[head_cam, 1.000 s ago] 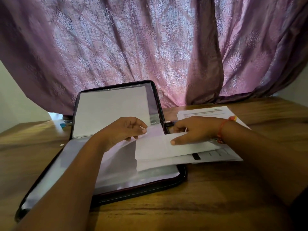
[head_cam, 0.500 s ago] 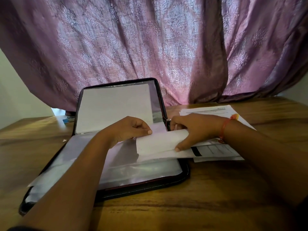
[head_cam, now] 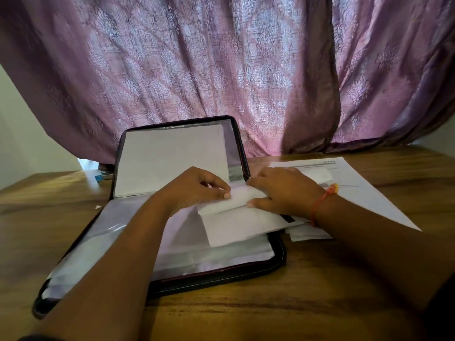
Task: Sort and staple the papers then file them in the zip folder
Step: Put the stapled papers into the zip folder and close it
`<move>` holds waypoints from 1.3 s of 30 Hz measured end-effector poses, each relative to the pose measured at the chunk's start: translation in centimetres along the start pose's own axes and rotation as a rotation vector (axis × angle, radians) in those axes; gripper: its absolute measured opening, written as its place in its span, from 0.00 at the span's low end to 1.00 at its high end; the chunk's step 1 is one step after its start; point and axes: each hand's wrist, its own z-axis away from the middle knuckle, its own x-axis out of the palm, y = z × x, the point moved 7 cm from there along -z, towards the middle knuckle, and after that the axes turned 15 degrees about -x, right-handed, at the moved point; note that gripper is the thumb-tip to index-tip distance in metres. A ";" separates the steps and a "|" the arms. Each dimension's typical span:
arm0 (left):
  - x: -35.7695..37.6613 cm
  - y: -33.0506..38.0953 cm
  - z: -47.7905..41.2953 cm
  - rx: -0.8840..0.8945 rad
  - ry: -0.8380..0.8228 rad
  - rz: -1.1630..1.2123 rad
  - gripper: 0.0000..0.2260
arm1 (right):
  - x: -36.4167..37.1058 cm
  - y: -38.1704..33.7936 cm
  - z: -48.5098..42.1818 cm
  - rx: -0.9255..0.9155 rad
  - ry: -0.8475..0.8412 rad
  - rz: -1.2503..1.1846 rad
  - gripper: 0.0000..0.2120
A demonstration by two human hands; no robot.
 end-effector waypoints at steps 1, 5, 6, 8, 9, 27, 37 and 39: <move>0.0 0.2 0.0 0.005 0.020 -0.042 0.10 | 0.2 0.0 -0.1 0.016 -0.019 0.027 0.29; 0.3 -0.1 -0.3 0.023 0.024 -0.217 0.21 | 0.0 -0.2 -0.6 0.045 -0.068 0.015 0.28; 0.3 -0.4 -0.4 0.010 0.015 -0.216 0.23 | -0.2 -0.1 -0.8 0.042 -0.081 0.005 0.27; 0.1 -1.0 -0.7 -0.019 0.013 -0.219 0.25 | -0.7 0.0 -1.4 0.014 -0.104 -0.030 0.25; 0.0 -1.2 -0.8 -0.027 0.017 -0.228 0.26 | -0.9 0.0 -1.7 -0.008 -0.126 -0.069 0.24; -0.4 -1.8 -1.4 -0.052 0.086 -0.301 0.31 | -0.2 2.5 -4.9 0.125 -0.294 -0.124 0.25; -1.0 -2.1 -1.4 -0.105 0.103 -0.349 0.49 | 0.2 2.2 -4.8 0.166 -0.282 -0.217 0.31; -1.5 -2.2 -1.3 -0.134 0.121 -0.354 0.50 | 0.4 2.4 -4.7 0.184 -0.265 -0.278 0.31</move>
